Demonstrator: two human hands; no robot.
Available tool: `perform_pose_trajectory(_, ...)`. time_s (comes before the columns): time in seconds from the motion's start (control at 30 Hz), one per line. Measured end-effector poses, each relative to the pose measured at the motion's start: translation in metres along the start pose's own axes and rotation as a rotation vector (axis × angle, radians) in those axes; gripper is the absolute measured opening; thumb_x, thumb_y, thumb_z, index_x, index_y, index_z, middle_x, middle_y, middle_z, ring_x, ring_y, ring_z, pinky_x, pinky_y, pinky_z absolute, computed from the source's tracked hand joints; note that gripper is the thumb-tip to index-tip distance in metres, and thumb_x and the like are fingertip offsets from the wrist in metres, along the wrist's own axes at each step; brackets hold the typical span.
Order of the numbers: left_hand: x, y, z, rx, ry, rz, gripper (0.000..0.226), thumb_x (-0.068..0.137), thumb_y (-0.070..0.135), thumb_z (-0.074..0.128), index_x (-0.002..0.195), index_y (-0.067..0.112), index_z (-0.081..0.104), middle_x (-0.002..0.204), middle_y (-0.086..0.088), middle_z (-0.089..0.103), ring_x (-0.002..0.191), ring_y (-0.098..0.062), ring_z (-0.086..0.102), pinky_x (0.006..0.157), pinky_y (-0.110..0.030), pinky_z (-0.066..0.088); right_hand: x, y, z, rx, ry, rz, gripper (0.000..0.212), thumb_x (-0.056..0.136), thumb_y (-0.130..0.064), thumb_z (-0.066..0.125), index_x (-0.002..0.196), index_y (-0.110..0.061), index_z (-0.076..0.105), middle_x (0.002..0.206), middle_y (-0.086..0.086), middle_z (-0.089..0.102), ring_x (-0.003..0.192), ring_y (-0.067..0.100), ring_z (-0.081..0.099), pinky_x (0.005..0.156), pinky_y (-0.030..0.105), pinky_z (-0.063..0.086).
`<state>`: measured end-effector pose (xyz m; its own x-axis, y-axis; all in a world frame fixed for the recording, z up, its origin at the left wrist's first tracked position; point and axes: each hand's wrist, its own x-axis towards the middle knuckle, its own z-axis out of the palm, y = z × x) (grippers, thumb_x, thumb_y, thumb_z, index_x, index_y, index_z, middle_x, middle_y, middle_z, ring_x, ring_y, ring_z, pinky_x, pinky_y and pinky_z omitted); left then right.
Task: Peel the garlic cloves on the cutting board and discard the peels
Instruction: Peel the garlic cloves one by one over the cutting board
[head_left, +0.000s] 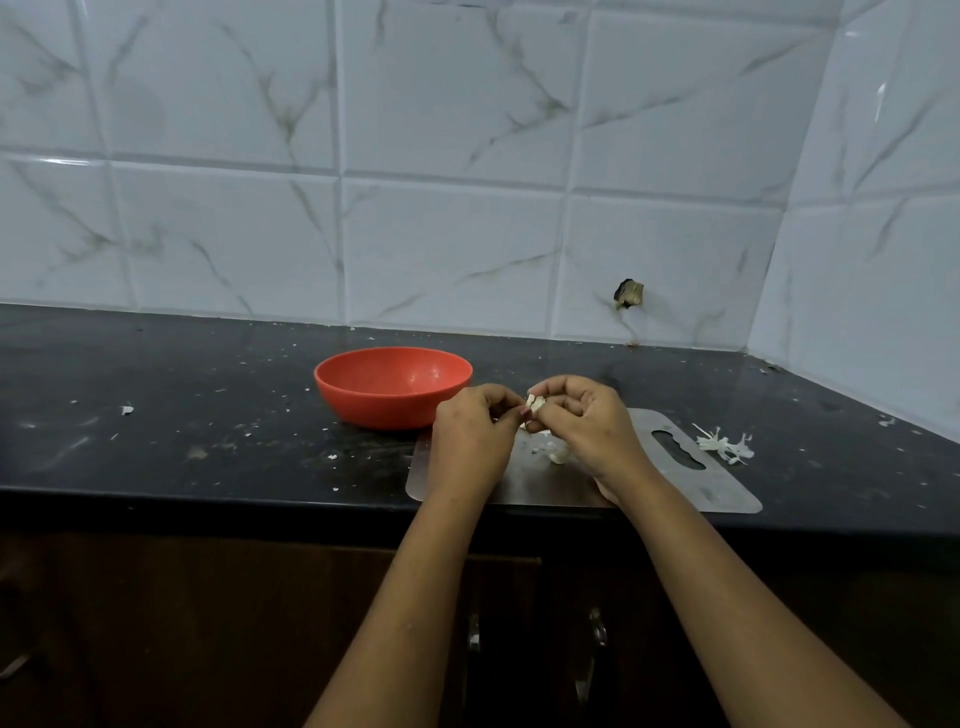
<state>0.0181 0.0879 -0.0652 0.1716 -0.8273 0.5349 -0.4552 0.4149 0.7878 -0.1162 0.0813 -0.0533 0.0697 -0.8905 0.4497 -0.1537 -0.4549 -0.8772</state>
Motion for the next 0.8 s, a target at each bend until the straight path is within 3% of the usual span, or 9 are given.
perform_pose_trajectory(0.17, 0.0010, -0.0012, 0.0005, 0.002, -0.024, -0.025, 0.022, 0.083, 0.019, 0.070, 0.069, 0.033, 0.064, 0.068, 0.008, 0.066, 0.069, -0.015, 0.066, 0.068, -0.043, 0.058, -0.0003, -0.0003, 0.0000, -0.016, 0.003, 0.006, 0.008, 0.083, -0.002, 0.064, 0.085, -0.008, 0.068, 0.076, 0.015, 0.071, 0.068, 0.015, 0.069, 0.061, 0.022, 0.050)
perform_pose_trajectory(0.4, -0.0012, 0.0025, -0.0003, 0.012, -0.092, 0.008, 0.005, 0.084, 0.021, 0.072, 0.087, 0.023, 0.074, 0.074, 0.010, 0.067, 0.071, -0.011, 0.064, 0.072, -0.041, 0.058, 0.0013, 0.0005, -0.0012, -0.050, 0.021, 0.000, 0.016, 0.080, 0.002, 0.059, 0.074, -0.012, 0.064, 0.064, 0.005, 0.064, 0.059, 0.011, 0.058, 0.058, 0.026, 0.047)
perform_pose_trajectory(0.7, 0.0000, -0.0001, -0.0046, -0.002, -0.020, -0.056, 0.014, 0.082, 0.025, 0.074, 0.071, 0.031, 0.067, 0.068, 0.011, 0.065, 0.070, -0.013, 0.064, 0.070, -0.043, 0.058, 0.0005, 0.0016, 0.0004, -0.050, -0.032, -0.007, 0.015, 0.088, -0.001, 0.062, 0.092, -0.014, 0.071, 0.082, 0.007, 0.070, 0.068, 0.006, 0.064, 0.061, 0.018, 0.050)
perform_pose_trajectory(0.8, 0.0003, 0.0001, -0.0044, 0.072, 0.000, -0.098, 0.012, 0.083, 0.026, 0.072, 0.073, 0.028, 0.065, 0.073, 0.011, 0.065, 0.078, -0.015, 0.064, 0.074, -0.035, 0.055, 0.0008, 0.0051, 0.0005, -0.184, -0.015, -0.076, 0.017, 0.087, -0.006, 0.067, 0.098, -0.018, 0.073, 0.085, 0.004, 0.073, 0.075, 0.009, 0.067, 0.069, 0.020, 0.054)
